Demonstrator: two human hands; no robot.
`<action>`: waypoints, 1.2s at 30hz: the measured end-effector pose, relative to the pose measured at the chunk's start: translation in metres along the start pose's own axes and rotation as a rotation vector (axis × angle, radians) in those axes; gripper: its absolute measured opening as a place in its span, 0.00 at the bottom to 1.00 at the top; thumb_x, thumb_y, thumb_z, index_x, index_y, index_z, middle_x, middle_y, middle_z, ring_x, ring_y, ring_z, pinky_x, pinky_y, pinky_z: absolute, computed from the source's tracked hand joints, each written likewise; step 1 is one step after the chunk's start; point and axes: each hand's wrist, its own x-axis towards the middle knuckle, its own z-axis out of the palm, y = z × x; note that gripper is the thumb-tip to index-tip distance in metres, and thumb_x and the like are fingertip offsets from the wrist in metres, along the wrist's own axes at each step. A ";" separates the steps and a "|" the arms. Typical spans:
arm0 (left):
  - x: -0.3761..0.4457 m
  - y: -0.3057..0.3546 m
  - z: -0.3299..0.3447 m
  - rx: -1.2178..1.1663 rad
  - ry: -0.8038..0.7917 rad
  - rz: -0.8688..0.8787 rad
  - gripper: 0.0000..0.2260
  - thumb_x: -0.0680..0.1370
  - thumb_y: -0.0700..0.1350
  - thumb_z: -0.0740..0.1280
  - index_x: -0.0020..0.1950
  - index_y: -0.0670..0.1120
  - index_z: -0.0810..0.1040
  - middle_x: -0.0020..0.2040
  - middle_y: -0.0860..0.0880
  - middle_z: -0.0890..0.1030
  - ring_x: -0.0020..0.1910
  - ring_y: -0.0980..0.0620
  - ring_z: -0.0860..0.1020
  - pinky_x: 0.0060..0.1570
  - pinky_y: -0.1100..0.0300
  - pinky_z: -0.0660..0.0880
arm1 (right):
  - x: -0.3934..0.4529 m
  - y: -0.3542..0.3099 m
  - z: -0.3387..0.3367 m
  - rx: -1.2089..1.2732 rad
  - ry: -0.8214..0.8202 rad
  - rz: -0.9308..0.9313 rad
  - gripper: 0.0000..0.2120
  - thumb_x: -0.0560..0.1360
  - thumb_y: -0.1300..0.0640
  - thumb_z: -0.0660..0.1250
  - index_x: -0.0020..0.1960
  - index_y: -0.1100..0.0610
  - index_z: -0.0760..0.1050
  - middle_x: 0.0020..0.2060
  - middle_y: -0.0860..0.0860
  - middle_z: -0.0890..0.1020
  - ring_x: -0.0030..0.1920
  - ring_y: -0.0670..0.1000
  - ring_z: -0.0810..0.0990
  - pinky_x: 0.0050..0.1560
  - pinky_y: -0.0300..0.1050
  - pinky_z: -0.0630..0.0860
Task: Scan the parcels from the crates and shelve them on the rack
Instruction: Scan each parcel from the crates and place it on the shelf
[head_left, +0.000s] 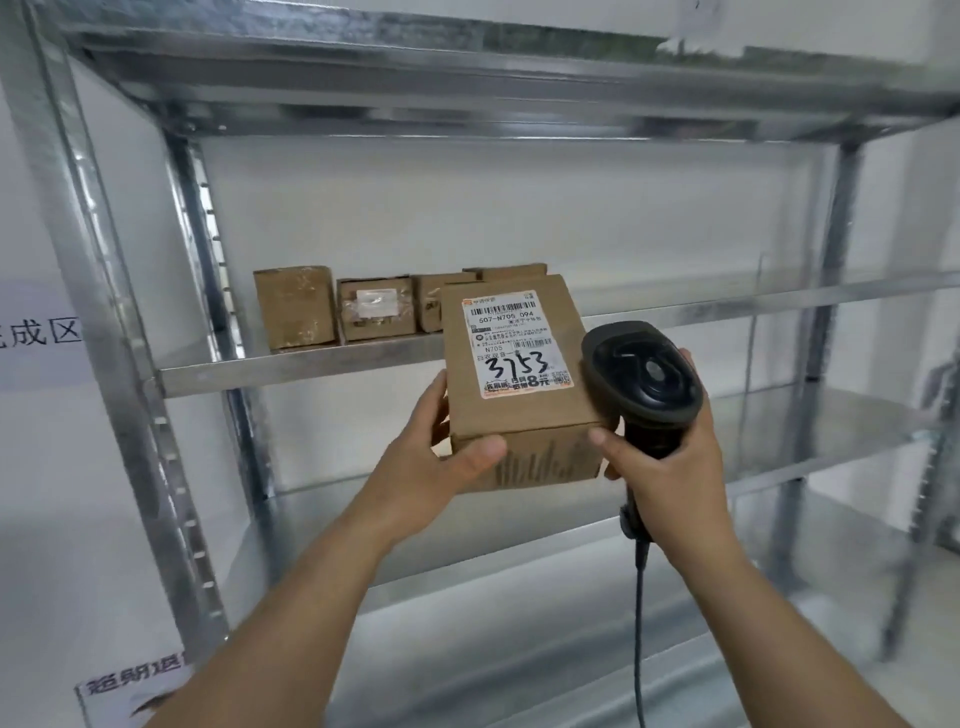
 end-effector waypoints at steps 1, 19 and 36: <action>0.010 0.002 0.015 -0.009 -0.044 0.018 0.42 0.63 0.65 0.74 0.74 0.66 0.58 0.61 0.70 0.75 0.60 0.70 0.73 0.53 0.68 0.75 | 0.010 0.000 -0.015 -0.010 0.023 -0.010 0.47 0.59 0.51 0.79 0.73 0.36 0.60 0.64 0.50 0.78 0.63 0.62 0.77 0.58 0.68 0.76; 0.207 0.015 0.144 0.067 -0.049 0.154 0.33 0.75 0.51 0.72 0.74 0.65 0.60 0.60 0.62 0.78 0.57 0.65 0.76 0.46 0.73 0.73 | 0.207 0.045 -0.132 -0.216 0.058 -0.099 0.39 0.68 0.58 0.77 0.73 0.55 0.63 0.53 0.59 0.81 0.45 0.54 0.79 0.33 0.42 0.76; 0.314 0.000 0.119 0.252 0.092 -0.030 0.20 0.78 0.48 0.67 0.69 0.58 0.69 0.57 0.58 0.80 0.57 0.57 0.78 0.63 0.50 0.74 | 0.347 0.088 -0.066 -0.142 -0.125 -0.026 0.28 0.70 0.63 0.73 0.67 0.51 0.68 0.50 0.51 0.81 0.35 0.50 0.79 0.30 0.38 0.75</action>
